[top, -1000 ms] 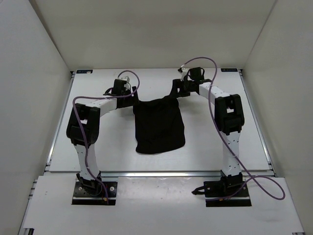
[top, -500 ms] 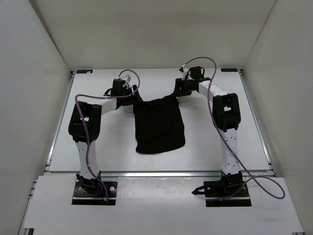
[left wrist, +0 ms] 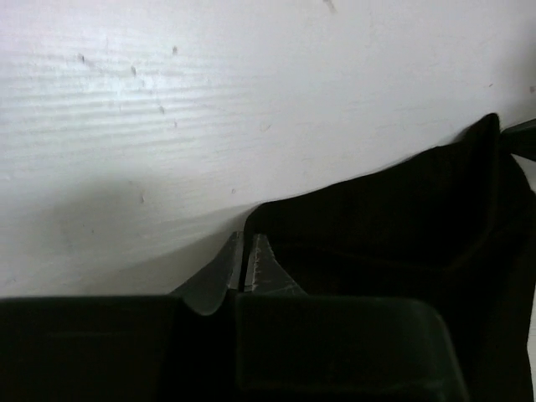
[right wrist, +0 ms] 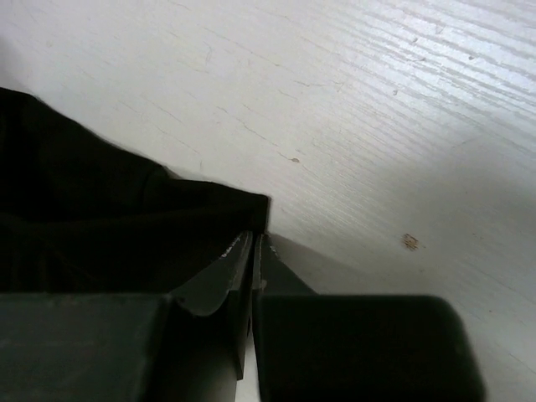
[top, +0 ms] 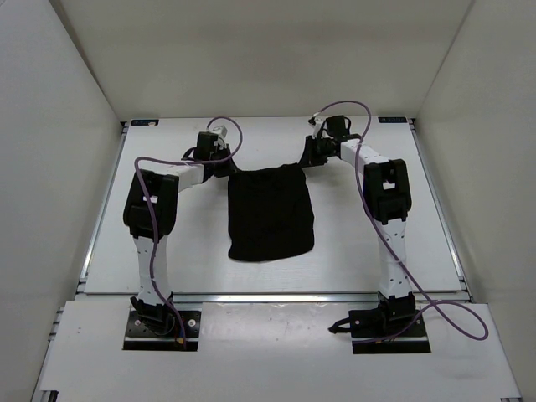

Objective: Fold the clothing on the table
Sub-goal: Flatten the skirt out

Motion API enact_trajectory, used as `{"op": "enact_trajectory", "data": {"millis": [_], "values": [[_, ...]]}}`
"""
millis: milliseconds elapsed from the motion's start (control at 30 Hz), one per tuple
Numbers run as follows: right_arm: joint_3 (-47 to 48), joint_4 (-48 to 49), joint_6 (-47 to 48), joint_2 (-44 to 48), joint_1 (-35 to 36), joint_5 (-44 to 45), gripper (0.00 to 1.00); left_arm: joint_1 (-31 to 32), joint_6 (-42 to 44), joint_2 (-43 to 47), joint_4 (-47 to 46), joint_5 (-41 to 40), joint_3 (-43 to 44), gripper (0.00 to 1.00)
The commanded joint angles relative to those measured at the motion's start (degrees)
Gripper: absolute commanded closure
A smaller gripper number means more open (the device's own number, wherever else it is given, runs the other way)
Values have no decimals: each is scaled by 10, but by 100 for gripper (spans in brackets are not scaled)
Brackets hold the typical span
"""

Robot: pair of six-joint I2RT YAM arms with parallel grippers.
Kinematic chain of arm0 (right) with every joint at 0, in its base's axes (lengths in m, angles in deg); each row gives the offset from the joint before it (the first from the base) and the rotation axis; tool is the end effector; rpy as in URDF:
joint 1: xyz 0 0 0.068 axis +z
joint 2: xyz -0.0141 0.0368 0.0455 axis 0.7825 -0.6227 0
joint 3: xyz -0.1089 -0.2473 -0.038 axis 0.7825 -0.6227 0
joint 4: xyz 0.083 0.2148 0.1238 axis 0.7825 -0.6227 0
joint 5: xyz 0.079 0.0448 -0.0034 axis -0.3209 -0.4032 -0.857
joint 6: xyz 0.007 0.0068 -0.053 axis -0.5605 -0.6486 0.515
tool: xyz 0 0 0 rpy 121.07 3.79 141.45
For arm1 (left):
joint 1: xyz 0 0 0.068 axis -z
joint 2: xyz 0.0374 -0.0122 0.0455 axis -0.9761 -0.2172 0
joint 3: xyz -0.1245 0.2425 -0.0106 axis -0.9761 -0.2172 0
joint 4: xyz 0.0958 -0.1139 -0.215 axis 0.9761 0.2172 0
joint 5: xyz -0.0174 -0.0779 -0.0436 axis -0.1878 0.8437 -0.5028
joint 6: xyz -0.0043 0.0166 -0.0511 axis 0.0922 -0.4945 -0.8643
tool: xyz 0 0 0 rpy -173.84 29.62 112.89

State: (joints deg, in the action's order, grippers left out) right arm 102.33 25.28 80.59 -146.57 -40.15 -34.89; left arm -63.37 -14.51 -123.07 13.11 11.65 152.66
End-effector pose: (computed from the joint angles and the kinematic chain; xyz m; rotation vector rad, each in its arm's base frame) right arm 0.5137 0.1228 0.1451 -0.3675 2.3974 0.8376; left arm 0.4395 -0.1184 0.1439 -0.0816 2.3767 -0.5791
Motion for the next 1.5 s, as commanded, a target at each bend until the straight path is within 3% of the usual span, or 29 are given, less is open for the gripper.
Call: {"op": "enact_trajectory", "data": {"millis": [0, 333, 467, 633, 733, 833, 933, 1033, 1233, 1333, 1467], "values": [[33, 10, -16, 1, -11, -6, 100, 1, 14, 4, 17, -10, 48, 100], [171, -9, -28, 58, -59, 9, 100, -1, 46, -16, 72, 0, 220, 100], [241, -24, -26, 107, -69, 7, 100, 9, 74, 19, 101, -12, 305, 100], [219, -47, 5, 239, -65, 45, 100, 36, 116, 105, 137, -53, 346, 100], [91, -42, 22, 339, -58, 75, 100, 66, 141, 216, 127, -97, 251, 100], [-101, -13, 29, 454, -47, 97, 100, 91, 136, 330, 103, -117, 84, 100], [-396, 81, -7, 585, -35, 87, 100, 111, 108, 452, 77, -124, -137, 100], [-551, 79, -24, 678, -23, 86, 100, 121, 82, 558, 99, -117, -268, 100], [-695, 91, -78, 750, 30, 90, 100, 123, 16, 654, 151, -100, -404, 100], [-681, 128, -90, 710, 35, 64, 100, 103, -3, 644, 125, -104, -432, 100], [-609, 151, -81, 605, 49, 15, 100, 70, -1, 564, 126, -109, -409, 100]]}}
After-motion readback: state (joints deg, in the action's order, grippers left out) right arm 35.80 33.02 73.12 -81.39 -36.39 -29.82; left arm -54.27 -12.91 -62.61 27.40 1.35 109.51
